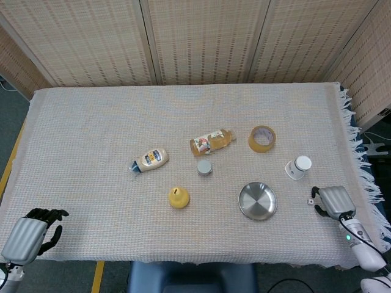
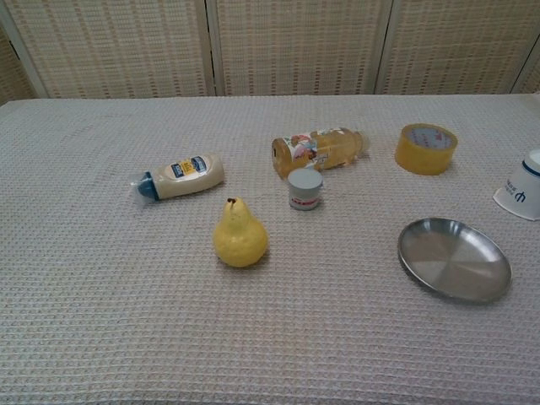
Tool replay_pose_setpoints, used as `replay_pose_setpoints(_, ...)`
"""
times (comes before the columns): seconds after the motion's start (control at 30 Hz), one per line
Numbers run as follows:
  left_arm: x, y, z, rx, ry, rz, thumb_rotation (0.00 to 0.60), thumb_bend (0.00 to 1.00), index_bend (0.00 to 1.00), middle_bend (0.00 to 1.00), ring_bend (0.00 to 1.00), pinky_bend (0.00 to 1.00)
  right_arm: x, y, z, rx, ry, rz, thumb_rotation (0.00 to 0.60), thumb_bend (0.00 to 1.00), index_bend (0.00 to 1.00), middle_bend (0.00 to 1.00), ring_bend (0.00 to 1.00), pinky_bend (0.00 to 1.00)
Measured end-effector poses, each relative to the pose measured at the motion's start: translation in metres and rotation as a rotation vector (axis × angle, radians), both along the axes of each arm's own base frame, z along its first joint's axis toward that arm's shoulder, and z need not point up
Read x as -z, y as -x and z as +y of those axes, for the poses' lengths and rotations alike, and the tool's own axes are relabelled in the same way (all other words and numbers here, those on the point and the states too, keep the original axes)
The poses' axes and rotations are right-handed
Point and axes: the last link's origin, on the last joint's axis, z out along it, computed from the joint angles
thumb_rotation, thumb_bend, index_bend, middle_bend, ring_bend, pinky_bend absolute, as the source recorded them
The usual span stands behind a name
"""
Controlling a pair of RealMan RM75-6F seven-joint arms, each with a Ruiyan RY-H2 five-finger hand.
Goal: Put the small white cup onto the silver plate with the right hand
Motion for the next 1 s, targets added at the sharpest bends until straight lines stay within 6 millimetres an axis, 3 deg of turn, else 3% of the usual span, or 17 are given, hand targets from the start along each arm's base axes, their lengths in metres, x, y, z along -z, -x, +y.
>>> replay_pose_setpoints(0.3, 0.0, 0.0, 0.0, 0.0, -0.001, -0.001, 0.6, 0.51, 0.37, 0.46, 0.42, 0.38, 0.008, 0.001, -0.002, -0.003, -0.012, -0.017, 0.6, 0.21, 0.44, 0.84, 0.73, 1.0)
replay_pose_setpoints(0.77, -0.001, 0.0, 0.0, -0.002, -0.001, -0.002, 0.6, 0.51, 0.37, 0.46, 0.42, 0.38, 0.016, 0.0, -0.005, -0.039, -0.007, -0.045, 0.6, 0.21, 0.54, 0.86, 0.76, 1.0)
replay_pose_setpoints(1.0, -0.001, 0.0, 0.0, -0.001, -0.001, -0.003, 0.6, 0.51, 0.37, 0.46, 0.42, 0.38, 0.014, 0.001, -0.005, -0.053, 0.002, -0.025, 0.6, 0.21, 0.47, 0.86, 0.76, 1.0)
